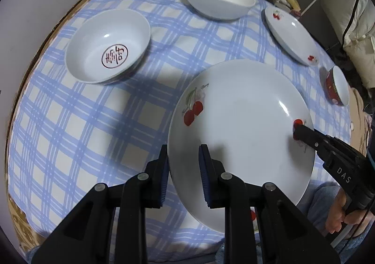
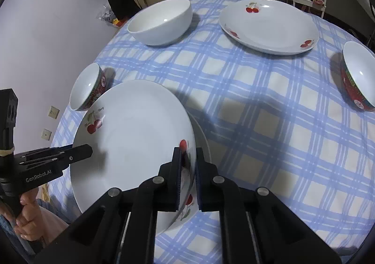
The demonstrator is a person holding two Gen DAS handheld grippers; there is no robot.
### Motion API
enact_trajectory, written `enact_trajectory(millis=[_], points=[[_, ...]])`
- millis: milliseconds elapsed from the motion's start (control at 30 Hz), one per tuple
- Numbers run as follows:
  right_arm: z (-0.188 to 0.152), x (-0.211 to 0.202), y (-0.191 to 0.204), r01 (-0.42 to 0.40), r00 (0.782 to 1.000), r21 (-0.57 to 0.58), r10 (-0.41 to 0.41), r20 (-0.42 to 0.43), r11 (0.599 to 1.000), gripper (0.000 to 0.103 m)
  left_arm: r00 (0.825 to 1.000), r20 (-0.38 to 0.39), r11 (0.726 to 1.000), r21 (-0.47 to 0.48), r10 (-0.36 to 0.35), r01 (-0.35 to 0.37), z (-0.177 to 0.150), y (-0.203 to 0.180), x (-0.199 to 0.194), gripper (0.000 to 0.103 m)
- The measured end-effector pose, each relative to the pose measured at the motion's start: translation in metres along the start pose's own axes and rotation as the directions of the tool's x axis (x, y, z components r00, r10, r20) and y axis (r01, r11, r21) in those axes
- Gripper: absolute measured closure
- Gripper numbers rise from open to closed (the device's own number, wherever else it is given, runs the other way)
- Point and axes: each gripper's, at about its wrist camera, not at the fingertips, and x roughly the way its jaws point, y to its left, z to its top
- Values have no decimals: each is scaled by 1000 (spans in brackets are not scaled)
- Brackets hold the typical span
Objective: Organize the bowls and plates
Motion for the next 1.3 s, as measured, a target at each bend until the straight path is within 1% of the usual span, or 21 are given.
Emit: enact_trajectory(millis=[100,167,200,233,267,333,400,433,500,600,667,733,800,867,967,1133,1233,1300], points=[[-2,6,0,14,1000,-7,-14,-17,1000,92,1000,-29,1000,-10,11,-11,2,1,12,80],[-2,8,0,25,999,-37,-26,-37,999,94,998,-51,1000,2,26,-25,4,-1,19,81],[-2,10,-1,33,998,-47,-35,-44,998,94,997,-53,998,26,53,-51,5,-4,22,81],[-2,11,-1,55,997,-64,-58,-49,996,94,996,-48,997,44,71,-69,5,-7,23,81],[-2,13,-2,60,996,-80,-65,-57,995,93,996,-42,995,54,84,-82,5,-10,24,81],[-2,14,-5,52,996,-81,-57,-62,995,94,995,-48,994,58,92,-89,3,-13,27,81],[-2,16,-6,69,995,-78,-74,-64,995,94,994,-40,992,72,106,-103,1,-16,27,81],[-3,16,-5,85,994,-82,-90,-56,993,94,994,-42,992,75,105,-102,0,-17,27,81],[-2,11,0,118,993,-104,-120,-19,988,94,991,-33,989,76,129,-126,0,-17,26,80],[0,5,0,98,995,-92,-98,4,991,94,992,-30,990,71,124,-122,-1,-17,24,80],[-1,4,-4,105,995,-73,-104,6,992,94,991,-14,989,68,132,-131,0,-18,21,80],[-1,4,-7,113,994,-58,-113,7,992,94,993,0,991,60,116,-116,0,-19,16,80],[-2,-2,-11,116,993,-39,-115,21,993,94,995,30,995,43,93,-94,0,-17,8,79],[-1,-10,-14,117,992,-20,-116,52,993,94,995,50,996,37,84,-86,-1,-14,-1,79],[0,-26,-22,115,988,21,-116,100,993,94,996,67,996,51,63,-67,-4,-15,-12,79],[7,-54,-31,110,978,66,-119,170,992,94,986,135,991,80,99,-110,-4,-27,-33,78],[16,-76,-36,125,966,75,-139,218,989,93,978,177,989,73,111,-126,1,-33,-49,75],[21,-87,-40,127,961,82,-143,237,988,92,976,198,993,54,92,-104,8,-37,-59,67]])
